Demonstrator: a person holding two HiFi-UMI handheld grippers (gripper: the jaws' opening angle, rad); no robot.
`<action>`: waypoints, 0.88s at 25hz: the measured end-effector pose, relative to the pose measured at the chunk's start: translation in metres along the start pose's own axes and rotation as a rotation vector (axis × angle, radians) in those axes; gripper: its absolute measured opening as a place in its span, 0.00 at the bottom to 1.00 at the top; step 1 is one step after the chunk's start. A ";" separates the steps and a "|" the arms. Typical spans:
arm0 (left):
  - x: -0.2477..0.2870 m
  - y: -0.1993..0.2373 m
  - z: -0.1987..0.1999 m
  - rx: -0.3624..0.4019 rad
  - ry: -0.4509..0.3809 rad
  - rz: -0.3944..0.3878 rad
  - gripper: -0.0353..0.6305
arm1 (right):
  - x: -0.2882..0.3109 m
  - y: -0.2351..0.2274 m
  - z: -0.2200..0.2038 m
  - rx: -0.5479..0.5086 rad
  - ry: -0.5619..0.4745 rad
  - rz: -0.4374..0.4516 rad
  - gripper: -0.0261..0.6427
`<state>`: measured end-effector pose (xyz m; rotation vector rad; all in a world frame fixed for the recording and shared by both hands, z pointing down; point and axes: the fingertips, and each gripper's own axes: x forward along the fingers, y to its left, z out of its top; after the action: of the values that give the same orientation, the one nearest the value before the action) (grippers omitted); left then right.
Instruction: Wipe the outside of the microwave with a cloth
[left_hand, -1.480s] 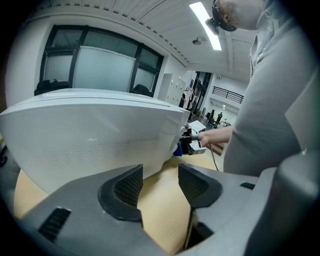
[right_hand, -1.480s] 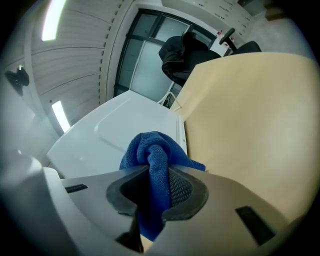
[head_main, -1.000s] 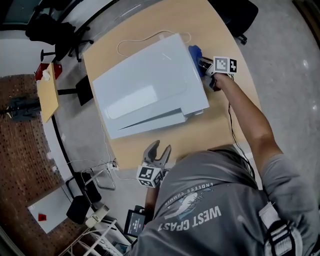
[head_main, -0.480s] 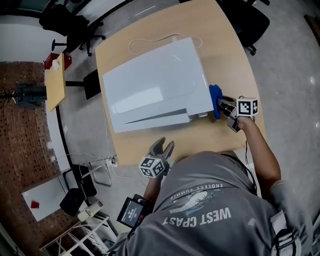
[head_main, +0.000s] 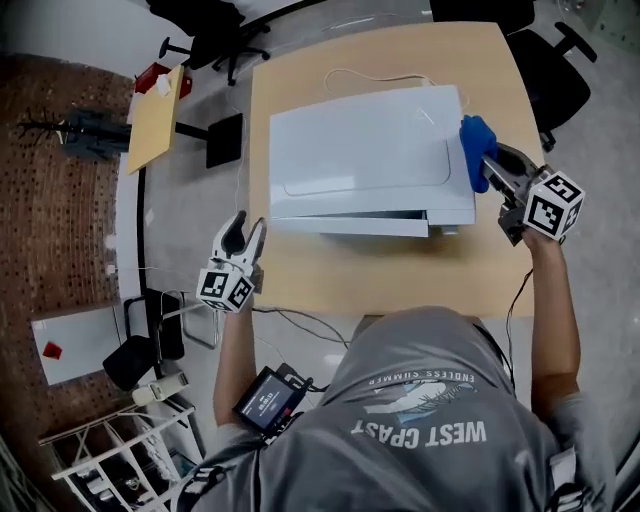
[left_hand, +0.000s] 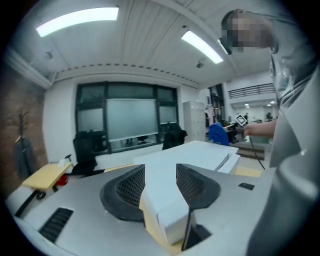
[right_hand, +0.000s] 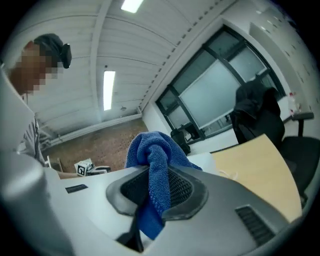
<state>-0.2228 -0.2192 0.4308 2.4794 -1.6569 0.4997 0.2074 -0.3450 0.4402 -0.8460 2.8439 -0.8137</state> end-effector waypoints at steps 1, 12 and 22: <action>0.010 -0.009 0.022 0.058 -0.022 -0.076 0.37 | 0.010 0.014 0.013 -0.055 -0.003 0.013 0.16; 0.064 -0.101 0.135 -0.109 -0.284 -0.659 0.41 | 0.159 0.222 0.042 -0.248 -0.005 0.284 0.16; 0.066 -0.110 0.138 0.197 -0.329 -0.752 0.43 | 0.206 0.251 0.010 -0.005 0.203 0.407 0.16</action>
<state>-0.0708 -0.2719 0.3327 3.1790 -0.6307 0.1637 -0.0878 -0.2800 0.3223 -0.1730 3.0308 -0.8737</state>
